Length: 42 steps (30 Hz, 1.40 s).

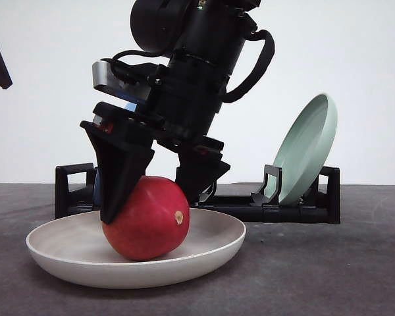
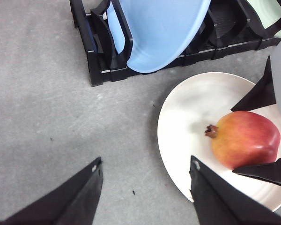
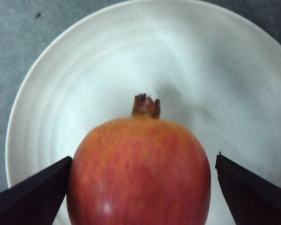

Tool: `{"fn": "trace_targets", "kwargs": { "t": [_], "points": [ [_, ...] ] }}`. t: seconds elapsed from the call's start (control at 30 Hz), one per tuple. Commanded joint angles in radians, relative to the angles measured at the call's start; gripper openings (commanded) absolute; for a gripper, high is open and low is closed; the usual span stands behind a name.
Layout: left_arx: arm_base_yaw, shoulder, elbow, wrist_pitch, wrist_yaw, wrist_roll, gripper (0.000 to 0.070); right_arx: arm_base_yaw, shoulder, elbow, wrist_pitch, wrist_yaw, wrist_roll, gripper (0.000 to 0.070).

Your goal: Place pomegranate in white plate

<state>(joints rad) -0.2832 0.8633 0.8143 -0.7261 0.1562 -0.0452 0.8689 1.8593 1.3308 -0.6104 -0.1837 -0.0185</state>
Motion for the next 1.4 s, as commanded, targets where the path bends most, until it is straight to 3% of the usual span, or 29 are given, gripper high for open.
{"fn": "trace_targets", "kwargs": {
  "t": [0.0,0.33,0.47,0.67,1.03,1.3,1.37],
  "points": [
    [0.000,0.009,0.017,0.009,0.002,-0.001,0.0349,0.004,-0.014,0.017,0.017,0.000,0.008,0.0626],
    [0.000,0.009,0.017,0.009,0.002,-0.006,0.0349,-0.083,-0.306,-0.315,0.361,-0.068,0.008,0.0606],
    [0.000,0.009,0.017,0.009,0.002,-0.012,0.0349,-0.163,-0.476,-0.465,0.444,-0.140,0.051,0.0602],
    [0.000,0.009,0.017,0.009,0.002,-0.012,0.0349,-0.314,-0.657,-0.586,0.447,-0.210,0.117,0.0602],
    [0.000,0.009,0.017,0.010,0.002,-0.028,0.0349,-0.586,-0.881,-0.724,0.355,-0.207,0.142,0.0602],
    [0.000,0.008,0.017,0.008,0.002,-0.027,0.0352,-0.651,-0.894,-0.726,0.313,-0.132,0.138,0.0602],
    [0.000,0.006,0.017,0.005,0.002,-0.027,0.0319,-0.651,-0.895,-0.726,0.297,-0.130,0.140,0.0544]
  ]
}}
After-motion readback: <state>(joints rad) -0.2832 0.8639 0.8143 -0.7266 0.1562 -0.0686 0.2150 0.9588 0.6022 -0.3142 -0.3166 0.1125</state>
